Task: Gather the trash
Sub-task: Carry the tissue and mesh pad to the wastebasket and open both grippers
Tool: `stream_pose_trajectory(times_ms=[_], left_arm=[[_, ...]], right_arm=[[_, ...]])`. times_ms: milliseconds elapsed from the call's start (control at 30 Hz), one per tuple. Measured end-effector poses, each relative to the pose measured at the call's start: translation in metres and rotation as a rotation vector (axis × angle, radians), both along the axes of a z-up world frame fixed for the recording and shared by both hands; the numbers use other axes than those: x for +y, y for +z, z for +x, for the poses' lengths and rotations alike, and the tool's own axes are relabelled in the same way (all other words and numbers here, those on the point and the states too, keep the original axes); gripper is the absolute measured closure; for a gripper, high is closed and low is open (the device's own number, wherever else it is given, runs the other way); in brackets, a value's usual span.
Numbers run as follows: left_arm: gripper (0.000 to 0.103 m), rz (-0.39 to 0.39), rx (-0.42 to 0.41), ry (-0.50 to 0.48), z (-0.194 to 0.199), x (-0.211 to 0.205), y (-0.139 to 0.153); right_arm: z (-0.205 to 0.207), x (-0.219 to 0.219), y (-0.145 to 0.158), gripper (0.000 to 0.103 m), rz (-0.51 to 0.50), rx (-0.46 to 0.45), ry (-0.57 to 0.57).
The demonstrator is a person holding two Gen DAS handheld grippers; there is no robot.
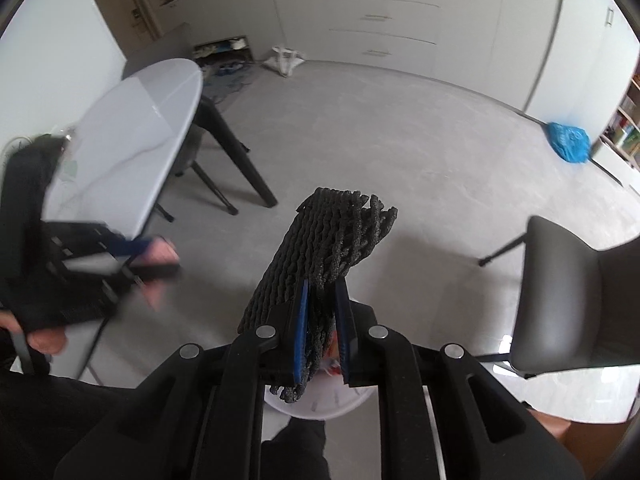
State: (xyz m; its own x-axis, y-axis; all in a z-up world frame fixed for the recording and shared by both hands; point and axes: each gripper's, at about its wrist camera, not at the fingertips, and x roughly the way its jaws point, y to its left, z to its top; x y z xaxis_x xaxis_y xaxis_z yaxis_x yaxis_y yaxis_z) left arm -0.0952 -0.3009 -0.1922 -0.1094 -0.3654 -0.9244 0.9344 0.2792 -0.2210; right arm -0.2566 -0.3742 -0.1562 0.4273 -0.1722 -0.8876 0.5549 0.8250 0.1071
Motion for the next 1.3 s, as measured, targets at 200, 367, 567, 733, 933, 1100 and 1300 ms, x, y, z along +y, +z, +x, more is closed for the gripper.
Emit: stream_pose_trajectory(times_ms=[200, 367, 567, 733, 933, 1100, 1300], left_arm=[[0.035, 0.141, 0.004, -0.144, -0.047, -0.034, -0.049], [0.011, 0.133, -0.009, -0.126, -0.048, -0.047, -0.044], [0.009, 0.162, -0.057, -0.11, -0.059, -0.035, -0.038], [0.009, 0.143, -0.108, -0.08, -0.057, -0.024, -0.02], [0.008, 0.117, -0.189, 0.036, -0.038, -0.007, 0.008], [0.008, 0.116, -0.221, 0.122, -0.026, 0.007, 0.019], [0.008, 0.135, -0.226, 0.175, -0.018, 0.013, 0.017]], right_arm=[[-0.033, -0.013, -0.011, 0.088, 0.026, 0.006, -0.029], [-0.041, -0.016, -0.019, 0.088, 0.051, 0.002, -0.026], [-0.038, -0.02, -0.025, 0.088, 0.063, -0.001, 0.001], [-0.036, -0.024, -0.039, 0.088, 0.067, 0.017, 0.023], [-0.018, -0.015, -0.096, 0.087, 0.123, 0.107, 0.078], [0.008, -0.004, -0.16, 0.087, 0.203, 0.196, 0.123], [0.027, 0.003, -0.2, 0.018, 0.273, 0.29, 0.138]])
